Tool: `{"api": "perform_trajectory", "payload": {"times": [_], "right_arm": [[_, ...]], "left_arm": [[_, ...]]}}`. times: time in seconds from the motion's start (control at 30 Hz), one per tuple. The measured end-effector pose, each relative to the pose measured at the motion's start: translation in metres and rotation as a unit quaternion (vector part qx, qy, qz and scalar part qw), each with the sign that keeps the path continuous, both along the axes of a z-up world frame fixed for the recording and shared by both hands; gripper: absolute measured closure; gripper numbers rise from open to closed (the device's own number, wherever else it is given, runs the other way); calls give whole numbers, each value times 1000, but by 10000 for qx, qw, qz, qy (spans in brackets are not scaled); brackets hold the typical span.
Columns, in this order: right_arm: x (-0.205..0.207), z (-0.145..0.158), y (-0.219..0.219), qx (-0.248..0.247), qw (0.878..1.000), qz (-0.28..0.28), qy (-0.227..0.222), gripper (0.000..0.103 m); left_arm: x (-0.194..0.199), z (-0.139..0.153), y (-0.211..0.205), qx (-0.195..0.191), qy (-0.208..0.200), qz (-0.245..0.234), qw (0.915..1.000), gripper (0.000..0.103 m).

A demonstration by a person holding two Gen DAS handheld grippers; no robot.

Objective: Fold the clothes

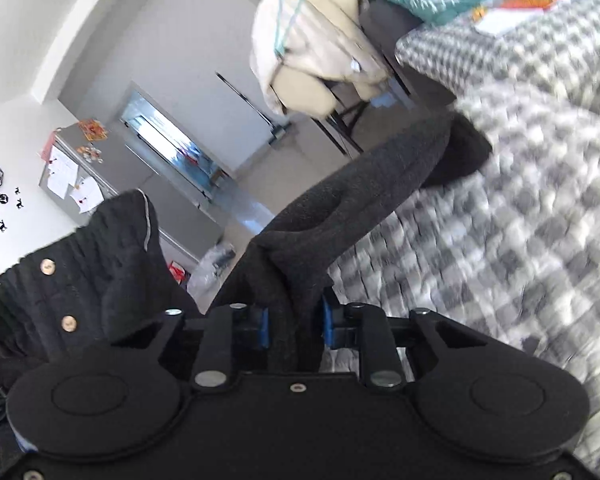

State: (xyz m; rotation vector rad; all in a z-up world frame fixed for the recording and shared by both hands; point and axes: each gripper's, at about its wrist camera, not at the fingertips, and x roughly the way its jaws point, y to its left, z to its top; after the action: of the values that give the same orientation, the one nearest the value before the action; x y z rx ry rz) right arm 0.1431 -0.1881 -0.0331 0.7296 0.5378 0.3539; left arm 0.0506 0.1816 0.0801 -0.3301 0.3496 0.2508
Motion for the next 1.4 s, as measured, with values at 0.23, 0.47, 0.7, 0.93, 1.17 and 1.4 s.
{"api": "perform_trajectory", "payload": {"times": [0.23, 0.47, 0.7, 0.93, 1.17, 1.4], "right_arm": [[-44, 44, -49, -306, 9930, -1043, -463, 81], [-100, 93, -124, -841, 9670, -2277, -769, 81], [-151, 118, -194, -1319, 9358, -3209, -632, 81], [-183, 109, -250, -1627, 9162, -3662, -72, 81], [-191, 75, -261, -2221, 9119, -3346, 846, 68], [-223, 79, -281, -2171, 9063, -3372, 1333, 36]], "left_arm": [[-16, 8, -5, -145, -98, -118, 9998, 83], [-20, 0, -32, -295, 158, -601, 9976, 84], [-38, -25, -81, -304, 741, -1837, 9797, 90], [-68, -56, -123, 122, 1346, -2899, 9475, 90], [-67, -77, -123, 737, 1745, -3390, 9215, 71], [-66, -65, -123, 1050, 1461, -3691, 9118, 30]]}}
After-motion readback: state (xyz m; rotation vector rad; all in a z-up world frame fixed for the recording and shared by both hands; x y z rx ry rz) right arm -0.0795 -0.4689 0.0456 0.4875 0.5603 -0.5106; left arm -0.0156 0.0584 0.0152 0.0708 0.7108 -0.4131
